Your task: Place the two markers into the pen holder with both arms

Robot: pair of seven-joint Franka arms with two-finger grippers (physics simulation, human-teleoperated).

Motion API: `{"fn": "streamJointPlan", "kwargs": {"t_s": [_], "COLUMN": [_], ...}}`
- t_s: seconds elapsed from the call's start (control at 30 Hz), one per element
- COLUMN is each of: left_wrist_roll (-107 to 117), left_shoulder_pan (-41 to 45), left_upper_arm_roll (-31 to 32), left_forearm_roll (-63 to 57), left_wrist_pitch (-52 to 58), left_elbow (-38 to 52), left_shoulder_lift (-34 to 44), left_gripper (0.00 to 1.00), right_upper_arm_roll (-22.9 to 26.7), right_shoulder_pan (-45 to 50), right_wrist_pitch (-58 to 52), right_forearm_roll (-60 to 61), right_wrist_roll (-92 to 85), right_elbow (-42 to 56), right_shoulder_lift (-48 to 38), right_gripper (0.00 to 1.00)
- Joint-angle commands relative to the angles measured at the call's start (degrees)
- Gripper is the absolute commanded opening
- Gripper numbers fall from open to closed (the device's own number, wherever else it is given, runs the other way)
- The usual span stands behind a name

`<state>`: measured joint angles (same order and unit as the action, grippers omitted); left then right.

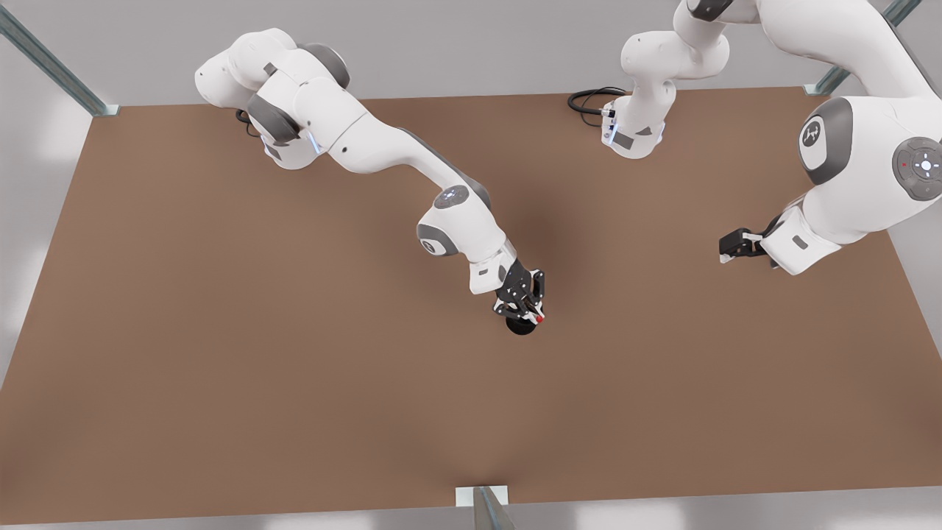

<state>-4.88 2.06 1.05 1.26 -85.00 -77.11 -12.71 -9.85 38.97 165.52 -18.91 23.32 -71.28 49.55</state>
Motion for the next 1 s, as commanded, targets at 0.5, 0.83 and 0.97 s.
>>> {"fn": "streamJointPlan", "kwargs": {"t_s": [0.5, 0.83, 0.97], "left_wrist_roll": [1.72, 1.63, -5.23], "left_shoulder_pan": [-0.04, 0.66, 0.14], "left_upper_arm_roll": [-0.26, -0.17, -0.26], "left_forearm_roll": [-0.03, -0.29, -1.17], "left_wrist_pitch": [-0.43, -0.34, 0.27], "left_elbow": [0.03, 0.29, -1.11], "left_shoulder_lift": [-0.74, -0.65, 3.48], "left_gripper": [1.00, 1.00, 1.00], "right_upper_arm_roll": [-0.17, -5.61, 7.12], "right_shoulder_pan": [0.59, -23.92, -31.32], "right_wrist_pitch": [-0.03, -59.16, -74.19], "right_forearm_roll": [-1.13, 5.01, 16.98], "right_wrist_roll": [1.29, 0.50, -15.32], "right_elbow": [-0.18, -0.44, -12.40], "right_shoulder_lift": [2.04, -25.72, -37.69], "right_gripper": [0.48, 1.00, 1.00]}}
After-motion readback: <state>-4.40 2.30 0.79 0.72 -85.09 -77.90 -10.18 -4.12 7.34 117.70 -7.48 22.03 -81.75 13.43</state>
